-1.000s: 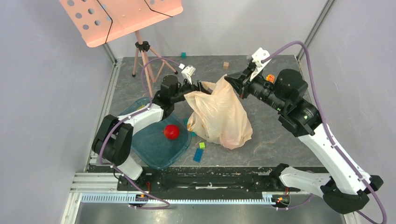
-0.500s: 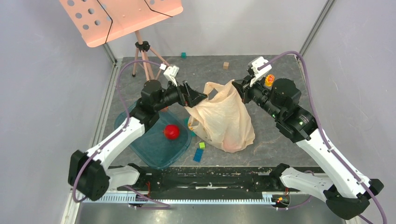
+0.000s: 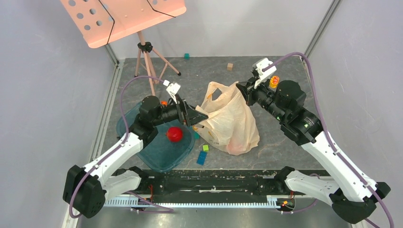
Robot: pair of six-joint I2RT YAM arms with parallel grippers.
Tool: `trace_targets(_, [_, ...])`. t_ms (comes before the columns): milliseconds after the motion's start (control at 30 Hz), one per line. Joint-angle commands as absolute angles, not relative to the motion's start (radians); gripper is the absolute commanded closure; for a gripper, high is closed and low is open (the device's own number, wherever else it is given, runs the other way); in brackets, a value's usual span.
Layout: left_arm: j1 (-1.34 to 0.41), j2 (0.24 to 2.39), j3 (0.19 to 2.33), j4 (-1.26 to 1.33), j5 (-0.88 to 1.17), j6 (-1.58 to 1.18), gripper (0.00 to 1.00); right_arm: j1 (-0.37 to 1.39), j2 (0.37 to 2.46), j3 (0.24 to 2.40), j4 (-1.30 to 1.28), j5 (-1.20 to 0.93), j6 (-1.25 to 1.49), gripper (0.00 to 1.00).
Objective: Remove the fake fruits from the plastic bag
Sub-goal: Adjust the plastic bag at the center of the board.
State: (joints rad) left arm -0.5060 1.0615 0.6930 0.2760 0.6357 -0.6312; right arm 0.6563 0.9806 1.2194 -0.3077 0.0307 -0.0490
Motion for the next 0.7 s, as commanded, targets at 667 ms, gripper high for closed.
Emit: trace_targets(667, [-0.540, 0.834, 0.643, 0.254, 0.701, -0.605, 0.23, 0.655, 0.980, 1.206, -0.262, 0.003, -0.029, 1.00])
